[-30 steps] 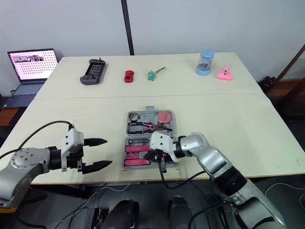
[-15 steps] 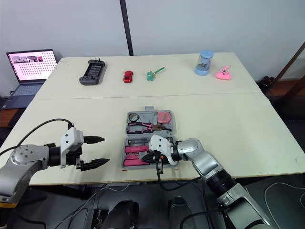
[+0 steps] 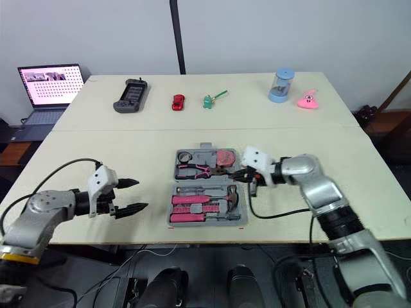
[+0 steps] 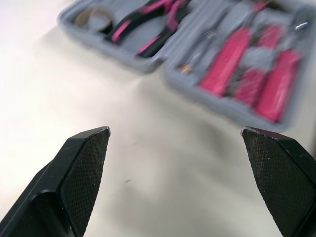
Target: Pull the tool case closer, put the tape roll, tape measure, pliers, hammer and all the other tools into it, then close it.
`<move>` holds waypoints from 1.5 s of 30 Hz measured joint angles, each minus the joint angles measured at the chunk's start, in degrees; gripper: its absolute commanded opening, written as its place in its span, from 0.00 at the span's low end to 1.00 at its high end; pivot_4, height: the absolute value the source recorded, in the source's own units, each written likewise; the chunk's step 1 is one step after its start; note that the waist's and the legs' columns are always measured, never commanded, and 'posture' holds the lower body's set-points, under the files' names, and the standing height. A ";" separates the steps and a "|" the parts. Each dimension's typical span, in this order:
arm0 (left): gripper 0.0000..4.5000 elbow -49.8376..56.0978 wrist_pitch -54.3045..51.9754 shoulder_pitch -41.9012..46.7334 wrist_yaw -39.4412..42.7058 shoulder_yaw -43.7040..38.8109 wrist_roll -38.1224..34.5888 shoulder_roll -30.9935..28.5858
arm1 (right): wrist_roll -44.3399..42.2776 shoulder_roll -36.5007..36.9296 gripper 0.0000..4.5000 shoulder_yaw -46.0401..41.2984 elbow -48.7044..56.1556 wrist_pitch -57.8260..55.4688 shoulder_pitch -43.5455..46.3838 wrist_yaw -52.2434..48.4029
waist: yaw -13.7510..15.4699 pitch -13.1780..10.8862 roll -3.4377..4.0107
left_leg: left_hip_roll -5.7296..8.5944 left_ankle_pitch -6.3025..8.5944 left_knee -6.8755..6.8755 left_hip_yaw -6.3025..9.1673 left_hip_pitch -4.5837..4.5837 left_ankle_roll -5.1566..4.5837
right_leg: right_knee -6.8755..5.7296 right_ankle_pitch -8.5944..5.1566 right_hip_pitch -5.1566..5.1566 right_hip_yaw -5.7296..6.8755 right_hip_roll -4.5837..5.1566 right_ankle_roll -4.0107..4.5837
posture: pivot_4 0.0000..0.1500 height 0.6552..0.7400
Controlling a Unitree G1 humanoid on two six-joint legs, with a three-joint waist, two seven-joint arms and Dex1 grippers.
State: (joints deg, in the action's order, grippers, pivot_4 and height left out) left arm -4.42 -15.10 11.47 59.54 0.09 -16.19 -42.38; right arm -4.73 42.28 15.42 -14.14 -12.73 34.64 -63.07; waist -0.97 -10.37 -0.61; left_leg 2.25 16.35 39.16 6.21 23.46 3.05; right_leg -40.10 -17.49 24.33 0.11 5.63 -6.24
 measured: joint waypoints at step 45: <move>0.00 -30.40 17.75 17.13 1.00 8.67 13.13 17.84 | 11.22 -7.95 0.00 1.92 -11.05 7.63 -0.35 -1.54 | -0.15 0.03 -0.02 | 0.02 -0.09 0.05 -0.03 0.07 0.16 | -0.11 0.01 0.11 -0.01 0.01 -0.02 | 1.00 0.22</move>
State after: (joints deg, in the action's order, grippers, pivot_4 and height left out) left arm -34.82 2.65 28.60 60.54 8.76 -3.05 -24.54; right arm 6.49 34.33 17.34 -25.19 -5.10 34.29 -64.61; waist -1.12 -10.34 -0.63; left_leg 2.27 16.26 39.22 6.18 23.53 3.21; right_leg -40.21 -17.48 24.44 0.09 5.63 -6.26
